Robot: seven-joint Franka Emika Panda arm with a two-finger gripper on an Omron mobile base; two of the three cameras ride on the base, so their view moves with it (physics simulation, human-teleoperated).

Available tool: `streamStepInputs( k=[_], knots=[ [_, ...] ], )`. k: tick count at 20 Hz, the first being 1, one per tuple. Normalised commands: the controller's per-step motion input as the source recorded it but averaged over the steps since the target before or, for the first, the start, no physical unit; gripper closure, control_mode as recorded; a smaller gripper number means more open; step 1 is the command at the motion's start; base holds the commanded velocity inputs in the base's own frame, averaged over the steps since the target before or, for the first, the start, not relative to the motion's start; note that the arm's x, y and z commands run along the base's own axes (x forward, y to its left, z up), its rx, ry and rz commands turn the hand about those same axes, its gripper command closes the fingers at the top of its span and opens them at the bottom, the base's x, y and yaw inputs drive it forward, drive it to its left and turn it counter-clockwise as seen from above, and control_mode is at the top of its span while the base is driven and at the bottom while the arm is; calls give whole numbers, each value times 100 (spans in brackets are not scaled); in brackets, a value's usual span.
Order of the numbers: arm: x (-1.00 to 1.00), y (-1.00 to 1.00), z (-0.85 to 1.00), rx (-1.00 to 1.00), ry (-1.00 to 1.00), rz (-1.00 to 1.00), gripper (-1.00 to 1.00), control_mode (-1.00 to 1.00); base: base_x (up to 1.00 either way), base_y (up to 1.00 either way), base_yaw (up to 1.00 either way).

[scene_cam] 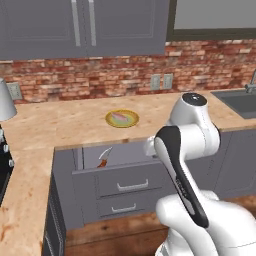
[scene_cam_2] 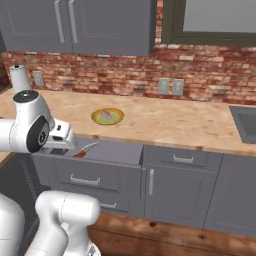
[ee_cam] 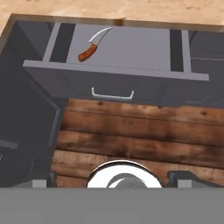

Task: Pick up the knife from the drawer and place it on the cutting board. Then place the meat from the plate to the cutting board.

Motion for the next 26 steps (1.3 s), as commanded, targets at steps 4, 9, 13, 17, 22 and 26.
streamStepInputs(
  k=[4, 9, 13, 17, 22, 26],
  knots=[
    [76, 21, -40, 2, 7, 0, -100, -100, 0, 0, 0],
    [65, 5, -46, 4, 6, 0, -100, -100, 0, 0, 0],
    [47, 2, -48, 0, 0, 0, -100, -100, 0, 0, 0],
    [30, 13, -33, -3, 0, 0, -100, -100, 0, 0, 0],
    [35, 15, -35, -3, 1, 0, -100, -100, 0, 0, 0],
    [24, 9, -29, 0, 2, 0, -100, -100, 0, 0, 0]
  ],
)
